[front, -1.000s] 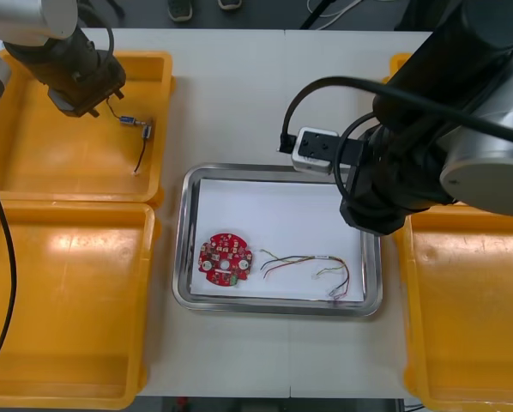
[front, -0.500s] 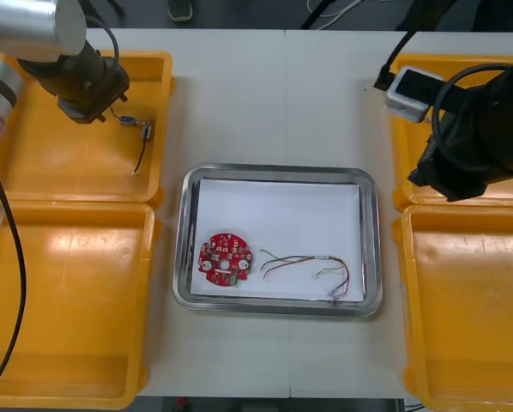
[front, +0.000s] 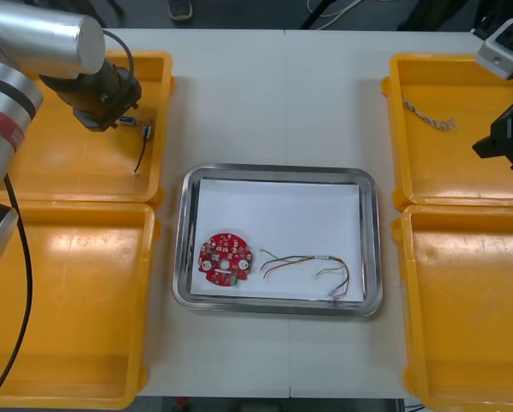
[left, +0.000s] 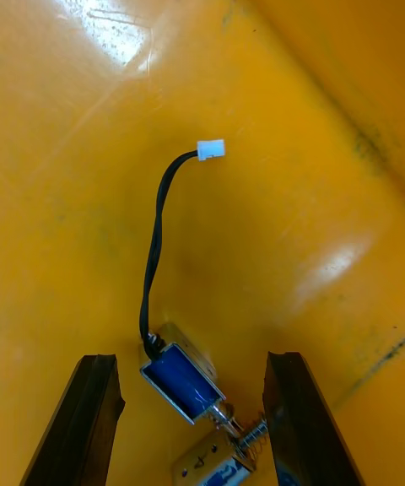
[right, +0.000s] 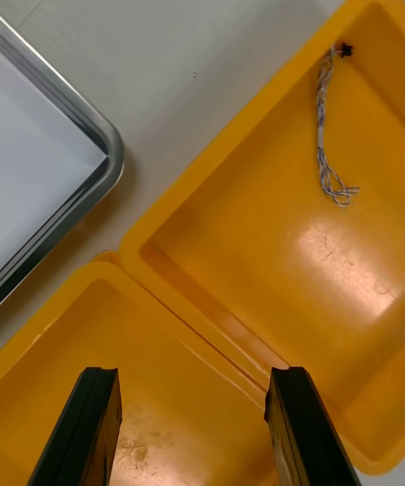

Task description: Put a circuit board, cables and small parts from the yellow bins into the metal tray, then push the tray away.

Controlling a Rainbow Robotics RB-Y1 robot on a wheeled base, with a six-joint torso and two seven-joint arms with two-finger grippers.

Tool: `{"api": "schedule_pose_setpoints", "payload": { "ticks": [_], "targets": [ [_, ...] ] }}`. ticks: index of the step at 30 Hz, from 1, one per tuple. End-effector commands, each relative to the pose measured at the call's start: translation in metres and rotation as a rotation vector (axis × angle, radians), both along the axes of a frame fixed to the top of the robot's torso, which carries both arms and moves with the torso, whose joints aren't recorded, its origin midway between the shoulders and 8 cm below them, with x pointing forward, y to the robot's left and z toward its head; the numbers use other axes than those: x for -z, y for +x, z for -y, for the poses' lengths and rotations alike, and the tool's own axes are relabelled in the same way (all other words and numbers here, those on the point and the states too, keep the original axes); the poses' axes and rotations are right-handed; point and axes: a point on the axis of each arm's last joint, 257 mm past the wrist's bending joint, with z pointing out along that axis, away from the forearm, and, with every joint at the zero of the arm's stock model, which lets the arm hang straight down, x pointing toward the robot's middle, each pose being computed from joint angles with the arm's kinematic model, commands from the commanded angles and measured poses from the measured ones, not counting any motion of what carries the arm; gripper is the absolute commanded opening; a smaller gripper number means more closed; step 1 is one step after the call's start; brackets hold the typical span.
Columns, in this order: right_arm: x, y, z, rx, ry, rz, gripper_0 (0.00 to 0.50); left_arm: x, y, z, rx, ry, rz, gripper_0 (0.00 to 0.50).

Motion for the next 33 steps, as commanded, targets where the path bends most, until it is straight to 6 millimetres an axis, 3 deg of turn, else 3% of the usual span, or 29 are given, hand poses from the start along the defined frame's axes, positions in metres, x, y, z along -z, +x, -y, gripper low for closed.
{"api": "schedule_pose_setpoints", "payload": {
  "ticks": [1, 15, 20, 22, 24, 25, 27, 28, 29, 30, 33],
  "targets": [
    [-0.023, 0.009, 0.044, 0.133, 0.018, 0.048, 0.500, -0.025, 0.017, 0.025, -0.018, -0.012, 0.061, 0.500],
    [-0.035, 0.026, 0.138, 0.433, 0.063, 0.079, 0.500, -0.018, 0.015, 0.030, -0.008, 0.014, 0.053, 0.500],
    [-0.028, 0.028, 0.154, 0.487, 0.066, 0.057, 0.500, -0.017, 0.015, 0.030, -0.006, 0.019, 0.051, 0.500],
    [-0.026, 0.029, 0.157, 0.497, 0.076, 0.046, 0.500, -0.017, 0.015, 0.030, -0.006, 0.023, 0.052, 0.465],
    [-0.026, 0.032, 0.159, 0.504, 0.095, 0.034, 0.500, -0.015, 0.015, 0.029, -0.006, 0.025, 0.051, 0.377],
    [-0.027, 0.033, 0.159, 0.506, 0.101, 0.032, 0.500, -0.014, 0.014, 0.027, -0.007, 0.026, 0.050, 0.357],
    [-0.027, 0.038, 0.159, 0.514, 0.127, 0.014, 0.500, -0.011, 0.014, 0.025, -0.006, 0.037, 0.048, 0.198],
    [-0.027, 0.039, 0.159, 0.514, 0.133, 0.009, 0.500, -0.010, 0.014, 0.025, -0.005, 0.035, 0.049, 0.142],
    [-0.027, 0.042, 0.159, 0.517, 0.141, -0.001, 0.500, -0.009, 0.014, 0.024, -0.003, 0.037, 0.052, 0.045],
    [-0.025, 0.044, 0.159, 0.521, 0.149, -0.014, 0.500, -0.008, 0.015, 0.025, -0.003, 0.035, 0.057, 0.002],
    [-0.022, 0.050, 0.160, 0.535, 0.155, -0.043, 0.500, -0.006, 0.015, 0.023, 0.000, 0.038, 0.057, 0.000]
  ]
}}
